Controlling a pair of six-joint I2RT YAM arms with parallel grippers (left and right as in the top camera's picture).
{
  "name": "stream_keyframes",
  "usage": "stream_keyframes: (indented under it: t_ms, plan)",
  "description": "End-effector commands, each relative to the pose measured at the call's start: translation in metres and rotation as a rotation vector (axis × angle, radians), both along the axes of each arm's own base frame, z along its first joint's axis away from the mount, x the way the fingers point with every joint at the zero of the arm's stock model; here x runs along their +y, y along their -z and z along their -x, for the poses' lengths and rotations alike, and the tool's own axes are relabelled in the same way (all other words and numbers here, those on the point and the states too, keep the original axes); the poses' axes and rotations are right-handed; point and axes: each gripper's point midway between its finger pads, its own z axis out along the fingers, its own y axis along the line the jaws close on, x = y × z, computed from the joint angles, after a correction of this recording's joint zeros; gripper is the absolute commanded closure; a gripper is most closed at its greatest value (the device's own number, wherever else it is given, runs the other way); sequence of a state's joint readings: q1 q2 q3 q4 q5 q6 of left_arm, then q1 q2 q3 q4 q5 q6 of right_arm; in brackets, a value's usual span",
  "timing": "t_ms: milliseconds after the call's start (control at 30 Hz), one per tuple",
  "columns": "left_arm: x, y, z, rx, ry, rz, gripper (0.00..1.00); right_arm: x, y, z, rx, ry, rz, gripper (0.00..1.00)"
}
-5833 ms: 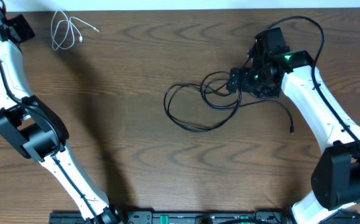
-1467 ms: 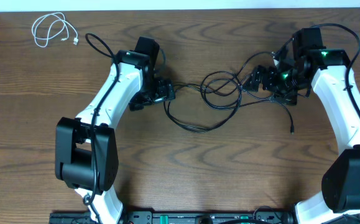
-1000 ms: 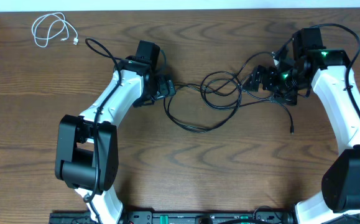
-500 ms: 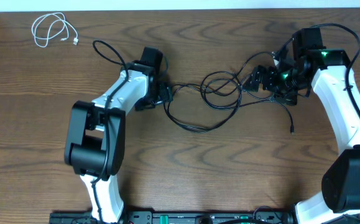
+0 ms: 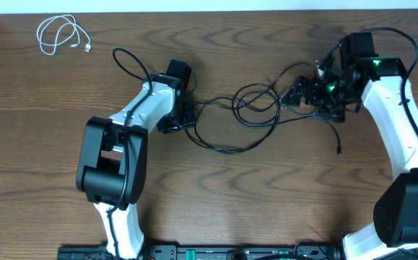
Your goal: Untangle cables
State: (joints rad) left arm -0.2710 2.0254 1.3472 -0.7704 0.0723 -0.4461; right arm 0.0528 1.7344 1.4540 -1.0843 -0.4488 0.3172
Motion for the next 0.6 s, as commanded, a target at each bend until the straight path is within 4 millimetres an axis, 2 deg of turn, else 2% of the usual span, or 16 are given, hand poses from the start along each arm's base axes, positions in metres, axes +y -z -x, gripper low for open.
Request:
stream_keyframes:
  t_ms: [0,100,200,267,400,567]
  plan:
    - [0.006,0.014,0.013,0.062,0.009,-0.032,0.73,0.002,-0.009,-0.001,-0.035,-0.022,0.004,0.01]
    - [0.005,0.014,0.013,0.063,0.008,-0.031,0.92,0.002,-0.009,-0.001,-0.035,-0.022,0.004,0.01]
    - [0.007,0.009,0.015,0.073,0.007,-0.034,0.92,0.002,-0.009,-0.001,-0.035,-0.022,0.004,0.01]
    - [0.008,-0.003,0.012,0.07,0.001,-0.033,0.93,0.002,-0.009,-0.001,-0.035,-0.022,0.004,0.01]
    - [0.008,-0.042,-0.001,0.006,-0.008,-0.015,0.93,0.002,-0.009,-0.001,-0.035,-0.022,0.004,0.01]
    - [0.004,-0.115,-0.013,-0.188,-0.008,0.037,0.93,0.002,-0.009,-0.001,-0.035,-0.022,0.004,0.01]
